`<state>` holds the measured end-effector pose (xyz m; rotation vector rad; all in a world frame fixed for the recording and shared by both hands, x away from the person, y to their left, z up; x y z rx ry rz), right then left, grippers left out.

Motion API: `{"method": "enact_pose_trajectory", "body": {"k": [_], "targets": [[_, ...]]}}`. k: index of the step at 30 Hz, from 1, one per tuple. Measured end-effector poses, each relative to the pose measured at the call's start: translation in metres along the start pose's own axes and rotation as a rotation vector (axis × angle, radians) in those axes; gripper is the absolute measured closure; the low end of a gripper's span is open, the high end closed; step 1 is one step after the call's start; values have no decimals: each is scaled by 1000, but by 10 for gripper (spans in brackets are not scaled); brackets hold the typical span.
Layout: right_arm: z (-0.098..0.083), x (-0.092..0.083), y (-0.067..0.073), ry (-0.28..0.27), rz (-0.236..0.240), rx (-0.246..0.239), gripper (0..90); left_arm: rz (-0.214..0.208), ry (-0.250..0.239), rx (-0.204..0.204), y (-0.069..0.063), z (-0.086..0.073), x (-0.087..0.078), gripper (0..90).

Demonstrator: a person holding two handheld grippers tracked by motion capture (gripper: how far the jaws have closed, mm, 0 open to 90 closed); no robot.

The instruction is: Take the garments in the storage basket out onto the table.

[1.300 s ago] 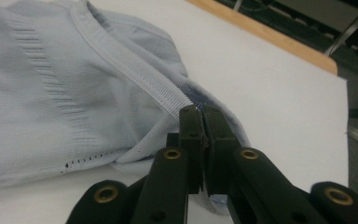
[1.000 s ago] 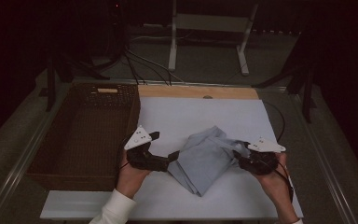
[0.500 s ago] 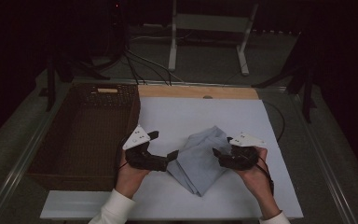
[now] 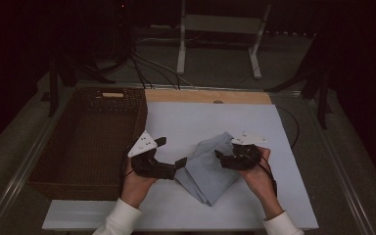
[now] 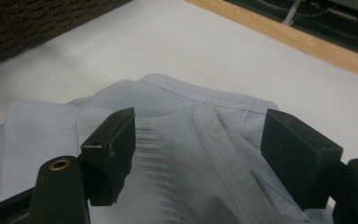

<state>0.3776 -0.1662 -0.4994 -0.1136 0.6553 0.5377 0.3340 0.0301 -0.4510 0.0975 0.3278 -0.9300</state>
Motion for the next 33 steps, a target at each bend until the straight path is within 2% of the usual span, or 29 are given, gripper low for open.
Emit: {"method": "enact_pose_trajectory", "body": {"k": [5, 7, 9, 12, 15, 18, 24, 33], "targets": [[-3, 7, -2, 29, 4, 9, 297, -1, 0, -1, 0, 0, 0, 1], [-6, 10, 1, 50, 40, 5, 367, -2, 0, 0, 0, 0, 0, 0], [-9, 11, 1, 64, 29, -9, 411, -1, -1, 0, 0, 0, 0, 1], [-12, 11, 3, 83, 41, -19, 534, -1, -1, -1, 0, 0, 1, 0], [-15, 9, 6, 96, 58, -52, 761, -1, -1, -1, 0, 0, 1, 0], [-16, 4, 6, 92, 52, -71, 860, 3, -2, -2, 1, 0, 0, 1], [-17, -11, 6, 59, 54, -67, 878, 3, -2, -3, 1, 0, 0, 1], [-32, -45, 0, 7, 53, -54, 878, 14, -3, 8, 1, -2, 2, 0]]}}
Point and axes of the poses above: each handheld gripper's, and its own axes: x roughly forward along the jaws, z roughly out of its top, y roughly to its left, the point moved 9 cm from there along x, roughly forward along the jaws, and after that the axes turned 9 degrees about x, right-handed, at the moved point
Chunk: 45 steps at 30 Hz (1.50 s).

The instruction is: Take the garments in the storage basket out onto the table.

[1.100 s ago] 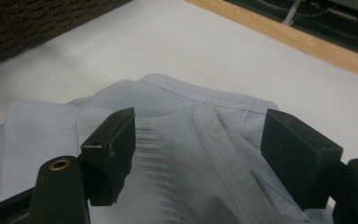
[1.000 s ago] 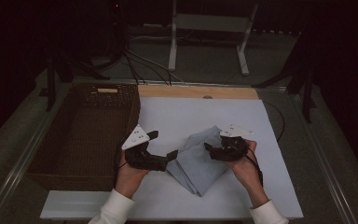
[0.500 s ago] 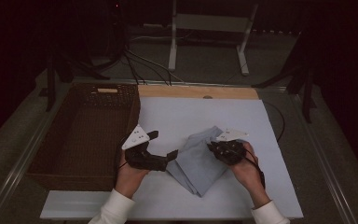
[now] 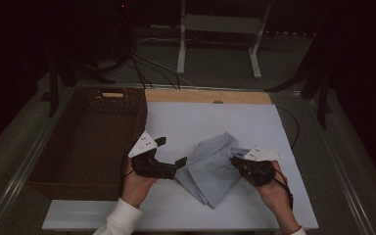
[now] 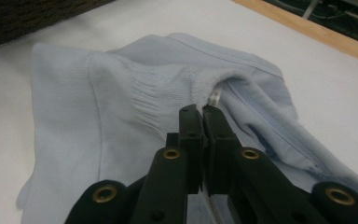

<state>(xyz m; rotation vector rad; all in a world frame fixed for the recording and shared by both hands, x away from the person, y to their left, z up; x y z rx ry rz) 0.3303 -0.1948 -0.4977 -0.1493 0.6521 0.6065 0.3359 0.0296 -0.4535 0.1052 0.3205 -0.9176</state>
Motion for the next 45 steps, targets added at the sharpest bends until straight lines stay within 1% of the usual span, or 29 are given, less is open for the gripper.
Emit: {"method": "enact_pose_trajectory", "body": {"k": [2, 4, 7, 10, 15, 24, 27, 28, 31, 32, 34, 36, 38, 39, 41, 42, 43, 45], "targets": [[-3, -8, -2, -13, 3, 6, 878, 1, -3, 6, 0, 0, 1, 0], [-6, -15, -5, -26, 9, 26, 878, 3, -3, 5, 0, -1, 1, 0], [-12, -24, -9, -39, -2, 38, 879, 3, -5, 14, -1, -1, 2, 1], [-18, -33, -14, -48, -14, 47, 879, -3, -23, 19, -2, 0, 3, 1], [-27, -44, -27, -51, -45, 69, 880, -3, -25, 26, -3, 1, 3, 1], [-43, -55, -56, -41, -111, 144, 881, -2, -27, 28, -3, 1, 2, 1], [-46, -56, -65, -32, -169, 147, 882, -1, -27, 28, -3, 1, 2, 1], [-46, -57, -67, -31, -178, 154, 882, -2, -27, 30, -3, 1, 3, 1], [-48, -57, -68, -20, -178, 168, 871, -1, -25, 30, -4, 1, 3, 1], [-48, -57, -68, -19, -179, 169, 830, -2, -25, 31, -4, 1, 3, 1], [-45, -59, -69, -30, -195, 171, 709, -2, -24, 31, -4, 1, 4, 0], [-41, -63, -70, -39, -219, 183, 556, -2, -24, 33, -5, 1, 4, 0], [-36, -67, -70, -59, -233, 183, 460, -1, -22, 35, -5, 0, 5, 1], [-33, -70, -70, -78, -234, 196, 404, -1, -20, 37, -5, 0, 5, 0], [-27, -73, -68, -112, -226, 214, 347, -1, -14, 41, -6, -1, 6, 1], [-24, -75, -67, -129, -216, 225, 321, -3, -14, 40, -6, -2, 7, 1], [-20, -78, -64, -149, -205, 230, 312, -4, -13, 41, -7, -2, 7, 0], [-16, -80, -60, -162, -196, 221, 302, -5, -11, 44, -7, -2, 8, 1]]}}
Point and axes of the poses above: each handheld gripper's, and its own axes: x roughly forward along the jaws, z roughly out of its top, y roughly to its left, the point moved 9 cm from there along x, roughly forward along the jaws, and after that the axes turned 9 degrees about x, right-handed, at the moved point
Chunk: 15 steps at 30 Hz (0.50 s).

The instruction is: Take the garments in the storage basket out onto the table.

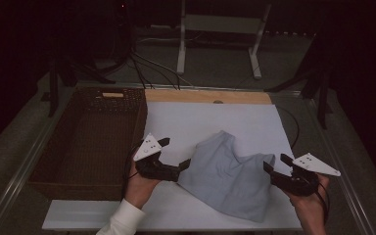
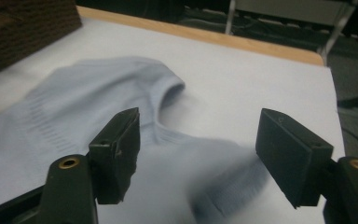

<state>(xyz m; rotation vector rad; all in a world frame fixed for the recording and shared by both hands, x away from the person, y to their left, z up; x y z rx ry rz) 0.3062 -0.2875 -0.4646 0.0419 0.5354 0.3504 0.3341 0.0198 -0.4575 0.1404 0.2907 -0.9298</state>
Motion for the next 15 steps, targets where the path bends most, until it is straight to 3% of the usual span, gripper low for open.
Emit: {"method": "enact_pose_trajectory", "body": {"k": [6, 9, 11, 13, 15], "targets": [[-7, 7, 11, 43, -1, -53, 289, -2, 4, 4, -3, -1, 2, 1], [-18, 17, 12, 78, 7, -50, 277, -4, 13, 4, -3, -3, 5, 1], [-28, 26, 10, 106, -7, -55, 258, -6, 18, 3, -4, -4, 7, 0], [-37, 32, 3, 131, -53, -72, 242, -9, 25, 5, -5, -6, 9, 1], [-45, 36, -1, 155, -56, -58, 231, -10, 38, 12, -8, -9, 14, 1]]}}
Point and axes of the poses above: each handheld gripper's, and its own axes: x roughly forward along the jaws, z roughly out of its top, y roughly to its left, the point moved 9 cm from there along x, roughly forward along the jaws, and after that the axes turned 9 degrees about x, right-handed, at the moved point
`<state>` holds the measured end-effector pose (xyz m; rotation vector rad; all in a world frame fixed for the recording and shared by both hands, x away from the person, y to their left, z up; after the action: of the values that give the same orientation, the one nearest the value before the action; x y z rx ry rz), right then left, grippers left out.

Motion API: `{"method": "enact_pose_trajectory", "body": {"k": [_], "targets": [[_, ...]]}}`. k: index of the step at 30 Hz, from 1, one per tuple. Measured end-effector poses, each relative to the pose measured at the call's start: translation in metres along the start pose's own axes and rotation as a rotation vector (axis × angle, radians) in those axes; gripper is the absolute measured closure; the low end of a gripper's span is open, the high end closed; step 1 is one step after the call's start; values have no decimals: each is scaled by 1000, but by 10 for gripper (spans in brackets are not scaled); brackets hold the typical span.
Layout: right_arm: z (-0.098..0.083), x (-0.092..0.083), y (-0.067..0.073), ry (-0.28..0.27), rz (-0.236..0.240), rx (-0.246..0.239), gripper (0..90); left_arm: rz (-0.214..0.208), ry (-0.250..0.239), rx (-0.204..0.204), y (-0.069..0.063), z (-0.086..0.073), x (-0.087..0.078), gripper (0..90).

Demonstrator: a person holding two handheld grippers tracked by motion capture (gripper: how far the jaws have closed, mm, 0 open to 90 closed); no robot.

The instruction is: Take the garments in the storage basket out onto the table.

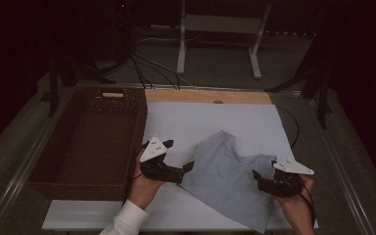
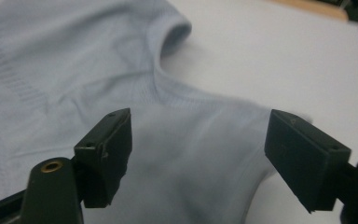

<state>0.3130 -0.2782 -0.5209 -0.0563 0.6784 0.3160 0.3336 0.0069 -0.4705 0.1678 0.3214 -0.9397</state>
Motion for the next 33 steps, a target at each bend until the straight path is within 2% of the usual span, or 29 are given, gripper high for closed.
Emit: {"method": "enact_pose_trajectory", "body": {"k": [6, 10, 13, 18, 21, 26, 28, 33], "targets": [[-11, 7, -13, 53, -28, 35, 215, 0, 38, 12, -3, -9, 14, 1], [-15, 7, -20, 74, -31, 54, 275, -9, 45, 7, -3, -13, 22, 1], [-19, 8, -19, 105, -5, 62, 431, -9, 60, 7, 0, -18, 28, 1], [-21, 8, -18, 114, -11, 50, 645, -6, 74, 20, 2, -24, 37, 11], [-21, 7, -20, 117, -12, 45, 839, -4, 81, 12, 4, -26, 39, 18], [-13, 2, -23, 72, -41, 32, 868, 11, 124, 7, 7, -32, 42, 85], [-11, 1, -23, 55, -30, 39, 868, 15, 142, 10, 7, -36, 44, 106], [-9, 0, -26, 39, -33, 50, 868, -7, 173, -8, 4, -46, 50, 133]]}}
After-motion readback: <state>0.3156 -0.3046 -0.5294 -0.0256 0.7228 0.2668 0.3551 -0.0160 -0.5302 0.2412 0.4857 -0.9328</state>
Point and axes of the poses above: each handheld gripper's, and its own axes: x roughly forward along the jaws, z roughly out of its top, y roughly to its left, the point moved 9 cm from there along x, roughly forward along the jaws, and after that the axes turned 9 degrees about x, right-handed, at the moved point
